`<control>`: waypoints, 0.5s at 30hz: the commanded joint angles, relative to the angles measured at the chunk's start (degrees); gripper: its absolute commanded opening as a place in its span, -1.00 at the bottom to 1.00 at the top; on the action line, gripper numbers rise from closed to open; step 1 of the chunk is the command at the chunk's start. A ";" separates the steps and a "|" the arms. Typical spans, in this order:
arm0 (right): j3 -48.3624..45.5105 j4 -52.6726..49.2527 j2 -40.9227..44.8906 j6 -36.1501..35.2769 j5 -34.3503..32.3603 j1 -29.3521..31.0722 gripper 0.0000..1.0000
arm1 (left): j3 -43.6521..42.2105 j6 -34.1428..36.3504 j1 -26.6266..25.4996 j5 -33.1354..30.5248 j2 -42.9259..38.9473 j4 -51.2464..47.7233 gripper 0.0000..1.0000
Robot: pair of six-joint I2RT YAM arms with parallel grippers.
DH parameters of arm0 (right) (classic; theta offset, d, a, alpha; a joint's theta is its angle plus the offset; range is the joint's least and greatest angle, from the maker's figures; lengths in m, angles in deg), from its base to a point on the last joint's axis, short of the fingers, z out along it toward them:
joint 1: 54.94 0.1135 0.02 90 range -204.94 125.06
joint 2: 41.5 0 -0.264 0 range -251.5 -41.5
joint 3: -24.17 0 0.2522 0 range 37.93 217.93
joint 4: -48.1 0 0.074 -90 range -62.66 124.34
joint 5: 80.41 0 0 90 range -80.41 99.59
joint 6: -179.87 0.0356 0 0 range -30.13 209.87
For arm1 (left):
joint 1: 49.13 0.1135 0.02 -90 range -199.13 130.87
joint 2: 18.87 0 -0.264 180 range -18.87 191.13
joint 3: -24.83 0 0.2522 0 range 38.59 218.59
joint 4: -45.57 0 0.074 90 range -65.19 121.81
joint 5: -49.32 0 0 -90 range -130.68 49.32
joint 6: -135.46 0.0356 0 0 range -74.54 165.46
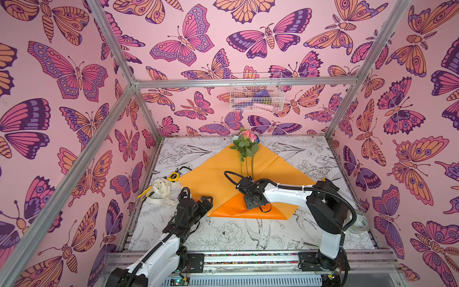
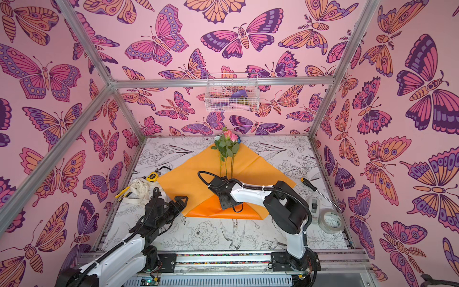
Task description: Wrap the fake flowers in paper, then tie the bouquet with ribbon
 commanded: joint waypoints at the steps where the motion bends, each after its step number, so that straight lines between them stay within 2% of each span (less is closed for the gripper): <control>1: 1.39 -1.70 -1.33 -0.09 -0.49 0.18 0.26 | -0.89 2.68 0.48 -3.81 0.05 5.77 0.78; 7: 1.65 -1.28 -0.90 -0.64 0.63 0.21 0.24 | 1.86 9.10 1.09 -4.63 4.11 6.20 0.64; 11: 2.56 -1.24 -0.63 -1.56 1.96 0.21 0.21 | 3.25 10.92 1.38 -4.47 7.67 7.35 0.49; 15: 3.50 -2.06 0.21 -1.90 2.40 0.25 0.18 | 3.68 11.70 1.38 -2.83 9.46 9.85 0.19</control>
